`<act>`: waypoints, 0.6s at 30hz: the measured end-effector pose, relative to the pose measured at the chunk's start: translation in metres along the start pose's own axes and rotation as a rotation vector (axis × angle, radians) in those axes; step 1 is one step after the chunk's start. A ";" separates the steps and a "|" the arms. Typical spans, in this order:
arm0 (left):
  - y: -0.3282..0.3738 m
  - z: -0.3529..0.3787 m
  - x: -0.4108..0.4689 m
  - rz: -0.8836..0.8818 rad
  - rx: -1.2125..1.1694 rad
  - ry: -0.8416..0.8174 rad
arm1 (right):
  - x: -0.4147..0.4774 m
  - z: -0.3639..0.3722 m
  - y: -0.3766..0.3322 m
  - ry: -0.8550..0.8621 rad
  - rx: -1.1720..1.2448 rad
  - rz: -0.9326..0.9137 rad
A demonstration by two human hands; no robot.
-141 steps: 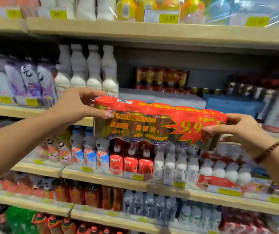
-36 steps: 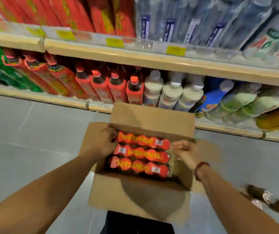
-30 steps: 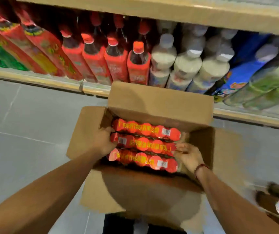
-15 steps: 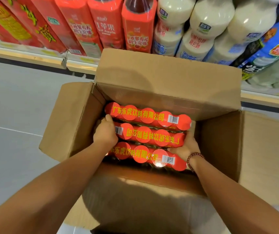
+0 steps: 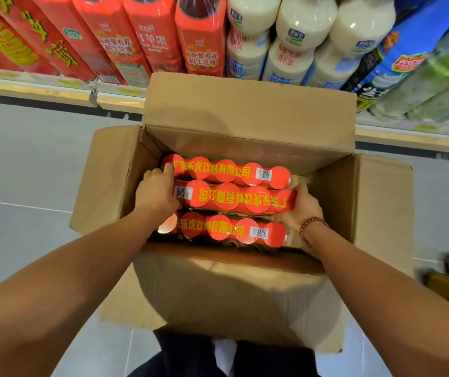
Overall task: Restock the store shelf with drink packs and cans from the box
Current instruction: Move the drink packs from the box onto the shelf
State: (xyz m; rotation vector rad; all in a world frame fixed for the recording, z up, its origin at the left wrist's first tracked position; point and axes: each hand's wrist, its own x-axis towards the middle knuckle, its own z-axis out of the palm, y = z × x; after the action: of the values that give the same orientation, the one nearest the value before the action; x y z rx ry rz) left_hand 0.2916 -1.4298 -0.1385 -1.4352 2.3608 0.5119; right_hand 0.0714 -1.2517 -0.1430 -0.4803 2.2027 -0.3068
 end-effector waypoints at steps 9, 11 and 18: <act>0.030 -0.178 -0.102 0.051 -0.291 0.023 | -0.122 -0.133 -0.045 0.027 0.098 -0.081; 0.031 -0.222 -0.123 0.082 -0.304 0.049 | -0.155 -0.171 -0.059 0.035 0.078 -0.125; 0.049 -0.402 -0.203 0.195 -0.474 0.178 | -0.297 -0.318 -0.134 0.113 0.061 -0.270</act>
State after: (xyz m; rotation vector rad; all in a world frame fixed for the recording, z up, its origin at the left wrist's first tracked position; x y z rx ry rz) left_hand 0.2998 -1.4378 0.3140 -1.4916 2.6582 1.0983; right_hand 0.0238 -1.2242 0.3096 -0.7448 2.2305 -0.5556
